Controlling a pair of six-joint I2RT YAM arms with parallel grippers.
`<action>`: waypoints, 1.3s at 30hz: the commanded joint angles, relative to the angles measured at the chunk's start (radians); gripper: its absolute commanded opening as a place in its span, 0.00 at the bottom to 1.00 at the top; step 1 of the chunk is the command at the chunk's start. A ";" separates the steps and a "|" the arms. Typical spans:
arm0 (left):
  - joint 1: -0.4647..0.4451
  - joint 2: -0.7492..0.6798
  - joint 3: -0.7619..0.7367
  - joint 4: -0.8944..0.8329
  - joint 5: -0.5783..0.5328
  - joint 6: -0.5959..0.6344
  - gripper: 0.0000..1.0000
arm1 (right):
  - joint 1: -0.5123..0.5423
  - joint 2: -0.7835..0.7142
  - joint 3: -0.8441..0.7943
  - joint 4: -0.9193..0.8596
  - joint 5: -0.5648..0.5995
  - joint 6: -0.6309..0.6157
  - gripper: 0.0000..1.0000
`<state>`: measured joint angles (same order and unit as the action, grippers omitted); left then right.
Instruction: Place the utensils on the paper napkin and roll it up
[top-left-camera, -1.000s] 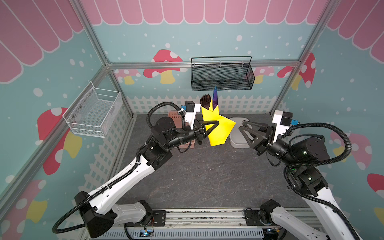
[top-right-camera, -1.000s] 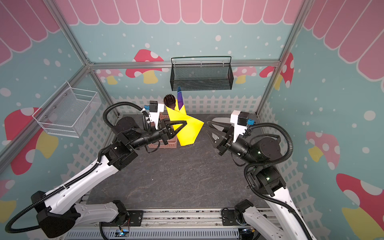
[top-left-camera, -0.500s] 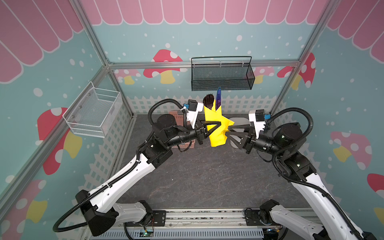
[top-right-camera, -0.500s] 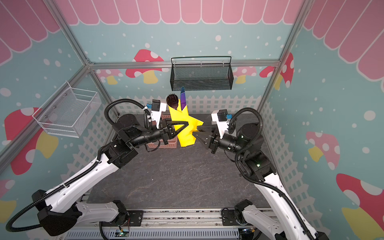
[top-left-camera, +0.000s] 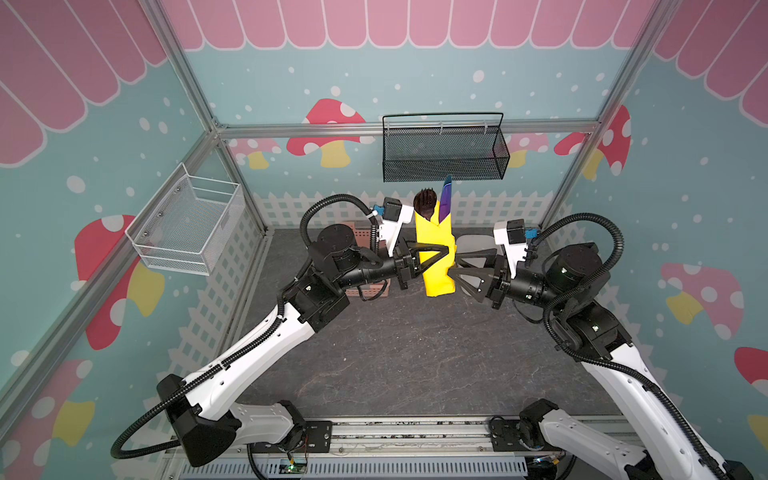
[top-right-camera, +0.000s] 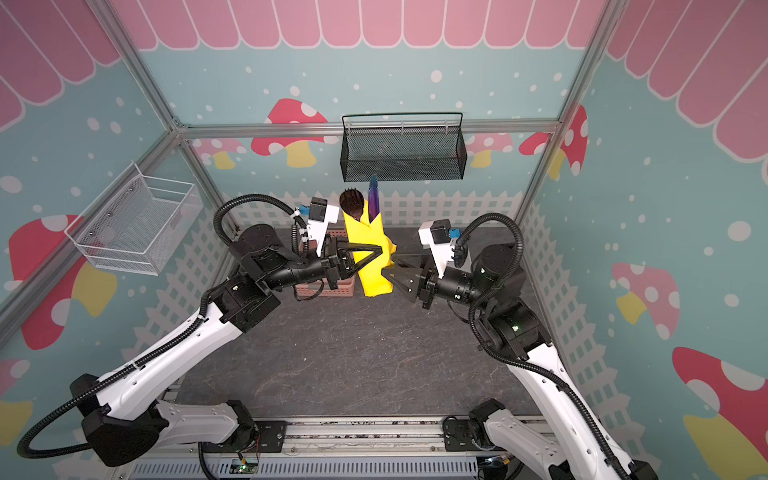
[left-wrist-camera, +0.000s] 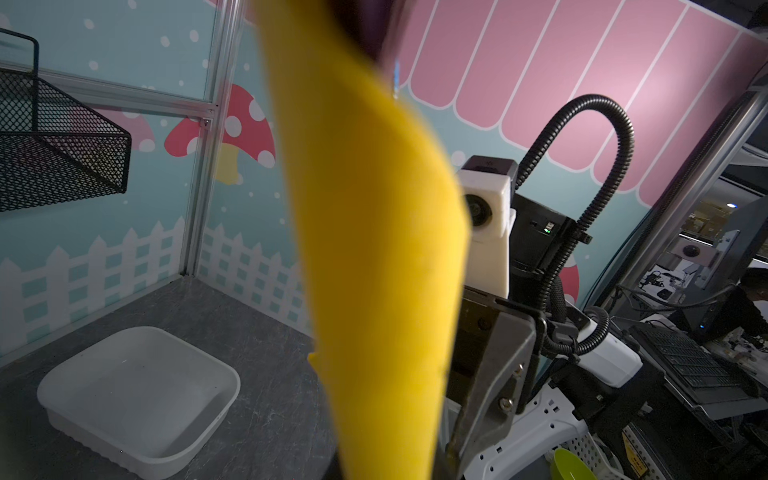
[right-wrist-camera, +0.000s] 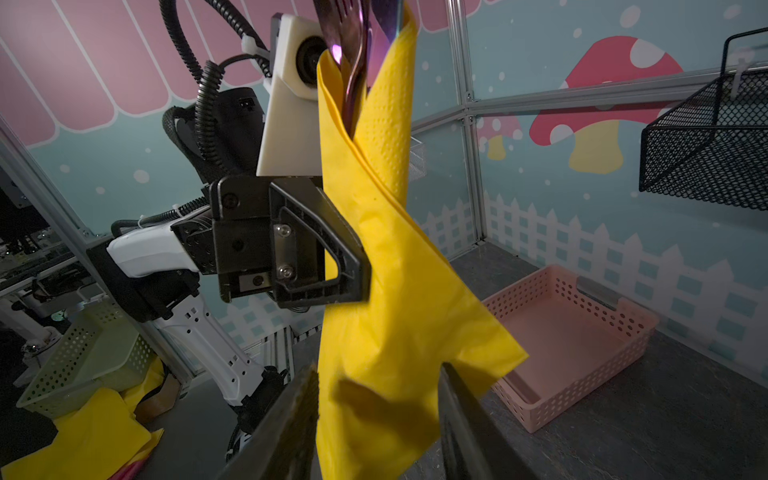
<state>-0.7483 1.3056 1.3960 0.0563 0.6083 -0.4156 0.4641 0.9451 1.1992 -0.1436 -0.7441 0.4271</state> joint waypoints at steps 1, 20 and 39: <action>0.000 0.006 0.041 0.078 0.037 -0.018 0.00 | 0.000 0.006 0.031 0.034 -0.052 -0.002 0.50; -0.029 0.056 0.076 0.154 0.110 -0.071 0.00 | 0.001 0.025 -0.016 0.200 -0.223 0.084 0.40; -0.037 0.095 0.117 0.160 0.086 -0.071 0.00 | 0.001 0.031 -0.047 0.242 -0.276 0.108 0.24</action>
<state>-0.7872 1.3914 1.4750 0.1627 0.7193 -0.4908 0.4576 0.9787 1.1595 0.0708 -0.9657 0.5369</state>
